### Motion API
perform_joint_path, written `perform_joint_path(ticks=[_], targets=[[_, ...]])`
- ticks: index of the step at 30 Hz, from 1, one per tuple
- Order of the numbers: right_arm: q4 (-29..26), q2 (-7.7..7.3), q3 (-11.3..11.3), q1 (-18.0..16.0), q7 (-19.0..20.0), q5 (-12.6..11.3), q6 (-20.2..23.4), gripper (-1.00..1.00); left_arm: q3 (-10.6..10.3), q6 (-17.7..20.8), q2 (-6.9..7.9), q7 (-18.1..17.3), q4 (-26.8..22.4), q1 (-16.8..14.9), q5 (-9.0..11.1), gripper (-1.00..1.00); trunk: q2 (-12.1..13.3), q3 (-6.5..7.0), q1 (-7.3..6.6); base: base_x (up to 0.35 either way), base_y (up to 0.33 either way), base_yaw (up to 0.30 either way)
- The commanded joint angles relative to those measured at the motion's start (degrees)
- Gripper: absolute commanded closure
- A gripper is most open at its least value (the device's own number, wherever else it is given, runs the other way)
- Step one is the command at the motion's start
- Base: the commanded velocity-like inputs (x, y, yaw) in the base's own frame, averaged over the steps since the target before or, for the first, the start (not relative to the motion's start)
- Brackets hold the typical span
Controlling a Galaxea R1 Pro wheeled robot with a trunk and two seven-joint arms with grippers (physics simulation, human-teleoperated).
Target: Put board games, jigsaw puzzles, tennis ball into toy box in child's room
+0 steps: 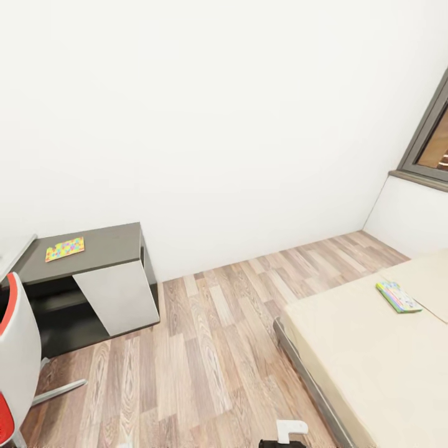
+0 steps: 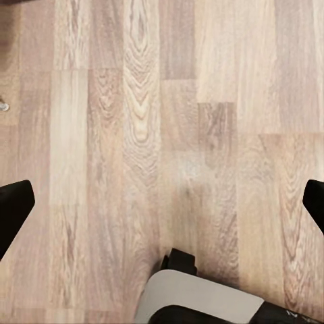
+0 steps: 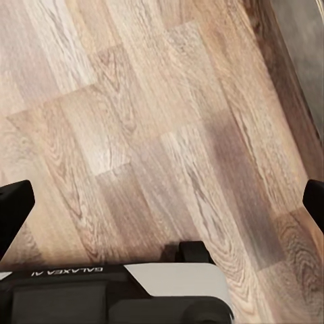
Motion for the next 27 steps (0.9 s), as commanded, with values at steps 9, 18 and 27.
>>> perform_joint_path(ticks=[9, 18, 27], targets=[[0.0, 0.0, 0.2, 0.0, -0.3, 0.1, 0.0, -1.0, -0.1, -0.2, 0.0, 0.0, 0.1, 0.0, 0.4, -1.0, 3.5, 0.68, -1.97, 0.0, 0.0, 0.0], [0.0, 0.0, 0.1, 0.0, -0.3, 0.1, -0.2, -1.0, -0.1, -0.3, 0.0, 0.0, 0.1, 0.0, 0.4, -1.0, 4.3, 0.25, -2.41, 0.0, 0.0, 0.0], [0.0, 0.0, 0.1, 0.0, -0.3, 0.1, -0.6, -1.0, -0.2, -0.6, 0.01, -0.1, 0.1, 0.0, 0.4, -1.0, 4.3, 0.09, -2.41, 0.0, 0.0, 0.0]])
